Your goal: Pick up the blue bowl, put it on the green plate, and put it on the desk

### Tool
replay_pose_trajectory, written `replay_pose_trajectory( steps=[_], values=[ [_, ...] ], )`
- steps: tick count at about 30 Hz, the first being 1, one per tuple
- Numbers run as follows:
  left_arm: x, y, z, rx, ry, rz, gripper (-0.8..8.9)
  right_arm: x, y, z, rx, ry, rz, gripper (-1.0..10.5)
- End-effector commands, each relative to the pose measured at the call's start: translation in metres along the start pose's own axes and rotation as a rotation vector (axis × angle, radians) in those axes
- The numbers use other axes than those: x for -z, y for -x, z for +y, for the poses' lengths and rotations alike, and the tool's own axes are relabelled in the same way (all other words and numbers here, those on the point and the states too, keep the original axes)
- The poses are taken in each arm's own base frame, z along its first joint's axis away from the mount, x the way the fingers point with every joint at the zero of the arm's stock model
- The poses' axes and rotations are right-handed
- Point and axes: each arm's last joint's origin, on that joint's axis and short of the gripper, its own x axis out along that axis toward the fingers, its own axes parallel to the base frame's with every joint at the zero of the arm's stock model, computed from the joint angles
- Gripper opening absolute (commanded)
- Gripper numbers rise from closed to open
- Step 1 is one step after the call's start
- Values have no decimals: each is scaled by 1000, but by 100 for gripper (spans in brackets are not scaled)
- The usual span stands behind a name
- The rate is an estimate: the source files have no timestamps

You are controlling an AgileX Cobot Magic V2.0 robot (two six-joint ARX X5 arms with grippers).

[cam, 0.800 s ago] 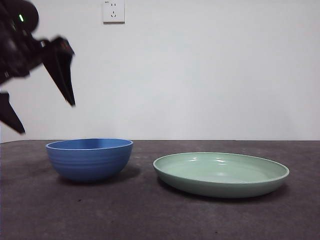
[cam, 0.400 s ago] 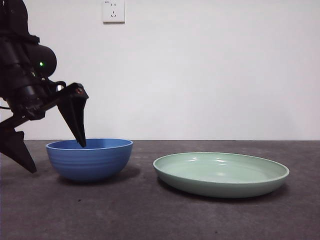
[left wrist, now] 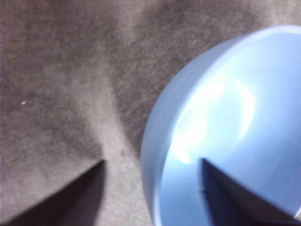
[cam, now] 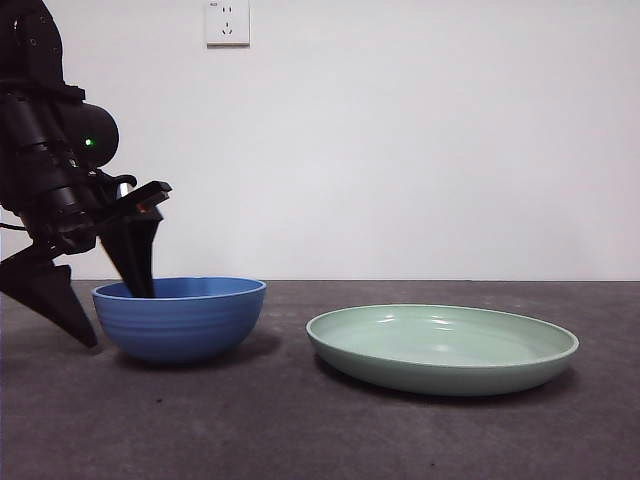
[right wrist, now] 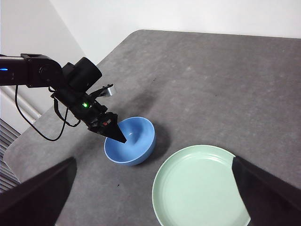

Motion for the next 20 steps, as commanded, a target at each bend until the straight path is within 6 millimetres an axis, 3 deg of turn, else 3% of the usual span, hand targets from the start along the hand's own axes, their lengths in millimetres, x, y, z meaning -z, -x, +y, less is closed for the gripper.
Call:
replay_pose_trajectory(
  steps=[1,4,13,20],
  values=[
    [-5,-3,0,-2,-10,-3,174,-4,1,2,-5,14,-11,686],
    [-5,-3,0,-2,-10,-2,10,-4,1,2,-5,12,-11,686],
    [-11,3,-8,6,-11,-21,9,-1,2,0,53,-13,8,686],
    [-21,24,-39,18,-43,-20,9,10,13,2,204,-16,45,686]
  ],
)
